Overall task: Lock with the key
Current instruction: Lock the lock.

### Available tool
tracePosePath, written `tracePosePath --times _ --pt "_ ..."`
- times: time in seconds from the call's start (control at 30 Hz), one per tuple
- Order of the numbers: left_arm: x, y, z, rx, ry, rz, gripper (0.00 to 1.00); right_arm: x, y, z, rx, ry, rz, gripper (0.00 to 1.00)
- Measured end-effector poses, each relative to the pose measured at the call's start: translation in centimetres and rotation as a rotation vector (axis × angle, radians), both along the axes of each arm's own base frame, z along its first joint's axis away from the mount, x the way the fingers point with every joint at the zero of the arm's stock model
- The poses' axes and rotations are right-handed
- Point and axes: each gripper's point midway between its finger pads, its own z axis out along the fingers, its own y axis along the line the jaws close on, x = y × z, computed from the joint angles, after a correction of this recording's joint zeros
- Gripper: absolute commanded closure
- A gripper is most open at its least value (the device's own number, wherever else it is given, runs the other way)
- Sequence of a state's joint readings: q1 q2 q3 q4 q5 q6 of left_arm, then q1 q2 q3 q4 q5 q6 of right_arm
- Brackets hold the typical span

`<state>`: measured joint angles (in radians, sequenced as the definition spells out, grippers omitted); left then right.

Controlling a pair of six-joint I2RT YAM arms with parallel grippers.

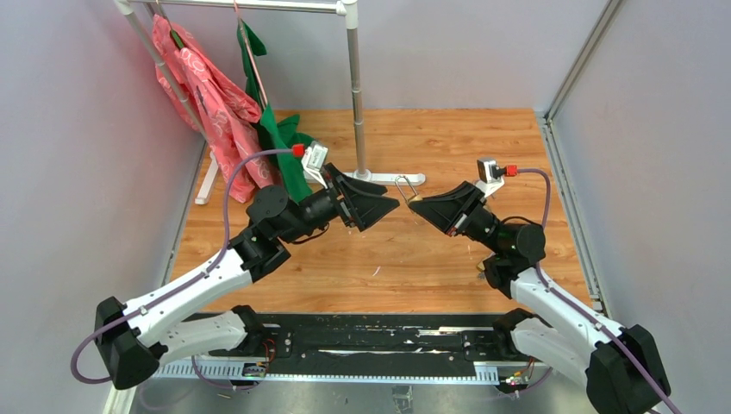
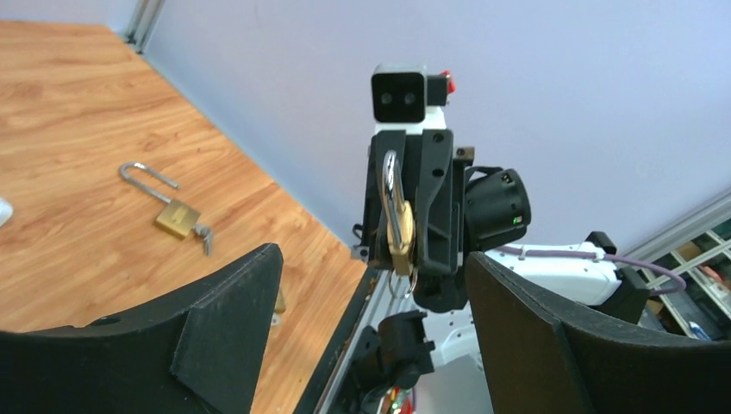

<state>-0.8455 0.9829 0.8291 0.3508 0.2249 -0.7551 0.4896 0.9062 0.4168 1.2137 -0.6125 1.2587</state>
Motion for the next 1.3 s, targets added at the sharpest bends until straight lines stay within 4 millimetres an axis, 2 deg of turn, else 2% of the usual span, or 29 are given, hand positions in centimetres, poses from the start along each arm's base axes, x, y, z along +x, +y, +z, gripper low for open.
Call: tracePosePath --times 0.13,0.27,0.33,0.47,0.5,0.67,0.73,0.77,0.83,1.07,1.3 --pt "0.3 -0.9 0.8 -0.042 -0.004 -0.023 0.24 -0.4 0.2 -0.1 -0.008 -0.003 0.016 1.0" --pt "0.7 -2.2 0.9 -0.057 0.013 -0.057 0.41 -0.7 0.4 -0.2 -0.015 -0.005 0.027 1.0" --pt "0.9 -2.6 0.9 -0.062 0.015 -0.067 0.53 -0.7 0.5 -0.3 -0.018 -0.007 0.027 1.0" --pt "0.9 -2.8 1.0 -0.075 0.022 -0.076 0.96 -0.6 0.5 -0.5 -0.027 -0.007 0.022 1.0" --pt "0.8 -2.8 1.1 -0.08 0.018 -0.076 1.0 -0.5 0.6 -0.6 -0.03 -0.004 0.022 1.0" --pt "0.8 -2.7 1.4 -0.095 0.032 -0.074 1.0 -0.5 0.6 -0.7 -0.044 -0.019 0.009 0.98" --pt "0.9 -2.5 1.4 -0.093 0.04 -0.066 1.0 -0.4 0.6 -0.7 -0.055 -0.018 0.003 0.68" --pt "0.9 -2.4 1.4 -0.091 0.044 -0.06 1.0 -0.4 0.6 -0.7 -0.062 -0.016 0.001 0.59" --pt "1.0 -2.0 1.4 -0.085 0.043 -0.039 1.0 -0.5 0.7 -0.6 -0.081 -0.017 -0.003 0.53" --pt "1.5 0.4 3.4 -0.123 0.006 0.028 1.0 -1.3 0.1 0.1 -0.099 -0.049 -0.031 0.54" --pt "1.4 0.5 3.3 -0.118 0.008 0.023 1.0 -0.5 0.6 -1.0 -0.125 -0.017 -0.028 0.52"
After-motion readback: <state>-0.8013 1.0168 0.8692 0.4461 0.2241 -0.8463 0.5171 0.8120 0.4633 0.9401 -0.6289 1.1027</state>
